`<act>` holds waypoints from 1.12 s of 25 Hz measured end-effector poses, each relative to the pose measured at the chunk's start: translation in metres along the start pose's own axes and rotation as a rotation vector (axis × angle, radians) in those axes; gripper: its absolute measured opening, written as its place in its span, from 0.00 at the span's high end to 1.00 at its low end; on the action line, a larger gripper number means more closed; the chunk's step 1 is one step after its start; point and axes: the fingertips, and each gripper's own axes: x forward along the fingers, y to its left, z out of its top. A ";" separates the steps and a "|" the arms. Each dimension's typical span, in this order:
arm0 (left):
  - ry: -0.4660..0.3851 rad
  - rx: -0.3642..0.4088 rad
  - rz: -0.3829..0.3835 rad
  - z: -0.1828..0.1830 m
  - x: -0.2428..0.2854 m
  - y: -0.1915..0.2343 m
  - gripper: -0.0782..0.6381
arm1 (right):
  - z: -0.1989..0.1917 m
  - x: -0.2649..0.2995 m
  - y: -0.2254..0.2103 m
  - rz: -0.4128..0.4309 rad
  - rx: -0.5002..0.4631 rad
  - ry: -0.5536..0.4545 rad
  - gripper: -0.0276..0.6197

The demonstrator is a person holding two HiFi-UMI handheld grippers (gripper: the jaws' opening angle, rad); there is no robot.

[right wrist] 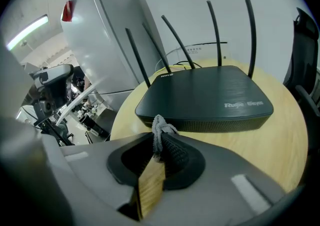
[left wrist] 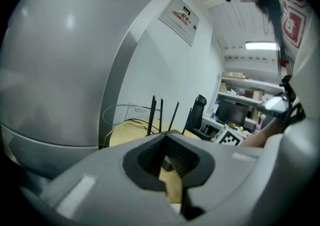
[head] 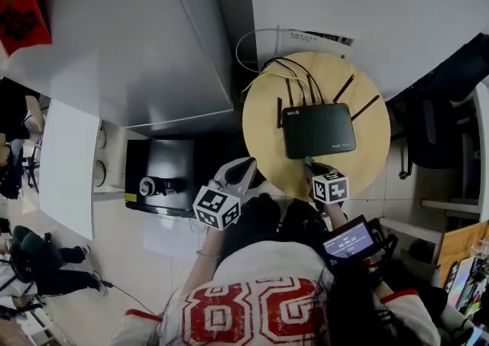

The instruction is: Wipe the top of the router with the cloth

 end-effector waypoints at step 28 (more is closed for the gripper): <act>-0.033 -0.045 0.126 0.003 -0.050 0.055 0.90 | 0.108 0.059 0.050 0.054 -0.152 -0.031 0.89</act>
